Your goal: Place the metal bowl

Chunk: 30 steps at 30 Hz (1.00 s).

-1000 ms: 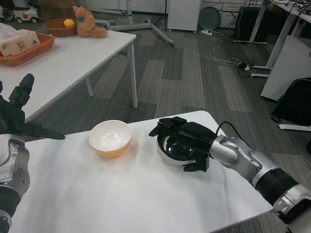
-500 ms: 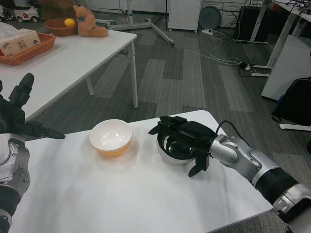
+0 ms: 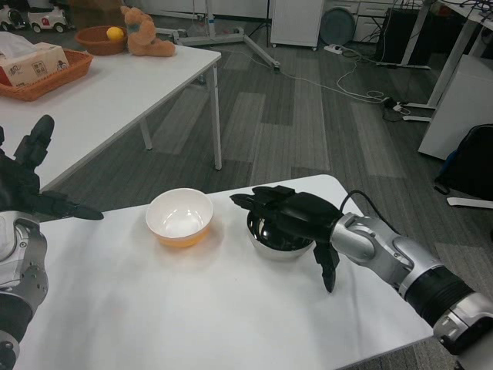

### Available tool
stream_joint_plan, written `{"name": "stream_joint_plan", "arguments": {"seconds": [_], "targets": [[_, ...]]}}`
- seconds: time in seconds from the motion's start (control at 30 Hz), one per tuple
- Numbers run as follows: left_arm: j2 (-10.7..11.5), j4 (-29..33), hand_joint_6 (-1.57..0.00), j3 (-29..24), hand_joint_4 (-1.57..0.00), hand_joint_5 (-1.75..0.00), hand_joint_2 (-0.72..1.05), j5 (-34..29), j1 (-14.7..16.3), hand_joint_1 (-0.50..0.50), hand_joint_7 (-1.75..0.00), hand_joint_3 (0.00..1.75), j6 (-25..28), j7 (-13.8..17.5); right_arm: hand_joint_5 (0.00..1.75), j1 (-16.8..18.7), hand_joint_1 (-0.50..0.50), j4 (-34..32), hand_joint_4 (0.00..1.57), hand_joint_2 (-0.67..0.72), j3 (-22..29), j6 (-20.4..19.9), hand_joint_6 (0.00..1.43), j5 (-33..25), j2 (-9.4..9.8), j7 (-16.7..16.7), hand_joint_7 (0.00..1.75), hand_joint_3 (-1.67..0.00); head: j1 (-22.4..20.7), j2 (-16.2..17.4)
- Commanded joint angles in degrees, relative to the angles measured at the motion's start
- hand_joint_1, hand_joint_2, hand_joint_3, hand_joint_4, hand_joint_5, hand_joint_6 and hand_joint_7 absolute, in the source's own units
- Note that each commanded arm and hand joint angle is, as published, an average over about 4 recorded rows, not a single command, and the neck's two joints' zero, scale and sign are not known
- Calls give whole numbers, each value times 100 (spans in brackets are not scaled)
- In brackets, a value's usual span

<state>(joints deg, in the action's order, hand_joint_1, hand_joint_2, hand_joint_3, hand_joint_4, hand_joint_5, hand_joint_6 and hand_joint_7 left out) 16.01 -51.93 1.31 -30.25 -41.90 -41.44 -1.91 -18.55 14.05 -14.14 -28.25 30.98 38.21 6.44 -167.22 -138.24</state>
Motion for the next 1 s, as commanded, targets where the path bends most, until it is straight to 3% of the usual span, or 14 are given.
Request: {"name": "stream_joint_plan", "arguments": {"seconds": [0.03,0.27,0.47,0.7,0.8,1.0], "targets": [[7,7,0,-8,-56,0,-70,36,59,-50,0,7,-13,6,0,139,-17,-230,0,61,361,67,0,-244,-31,-13,0,-8,-14,10],[7,21,0,1,-56,0,-72,36,59,-50,0,9,-13,6,0,168,-21,-482,0,66,1010,83,0,-633,-46,-183,0,-8,-30,-30],[7,45,0,-8,-56,0,-72,36,72,-50,0,9,-17,6,0,247,-25,-638,0,66,1592,54,0,-1626,-96,-501,0,-8,-28,-193],[7,75,0,-23,-56,0,-72,39,76,-50,0,7,-31,6,0,299,-25,-788,0,66,2337,-49,0,-3419,-296,-1134,0,-8,182,-1053],[-2,51,0,-16,-56,0,-72,45,76,-50,0,4,-31,6,0,242,-25,-825,0,66,2455,-76,0,-3722,-371,-1325,0,-8,258,-1270],[-28,51,0,-16,-56,0,-72,45,76,-50,0,9,-33,15,0,36,-25,-878,0,66,2130,-95,0,-3936,-428,-1490,0,-8,200,-1486]]}}
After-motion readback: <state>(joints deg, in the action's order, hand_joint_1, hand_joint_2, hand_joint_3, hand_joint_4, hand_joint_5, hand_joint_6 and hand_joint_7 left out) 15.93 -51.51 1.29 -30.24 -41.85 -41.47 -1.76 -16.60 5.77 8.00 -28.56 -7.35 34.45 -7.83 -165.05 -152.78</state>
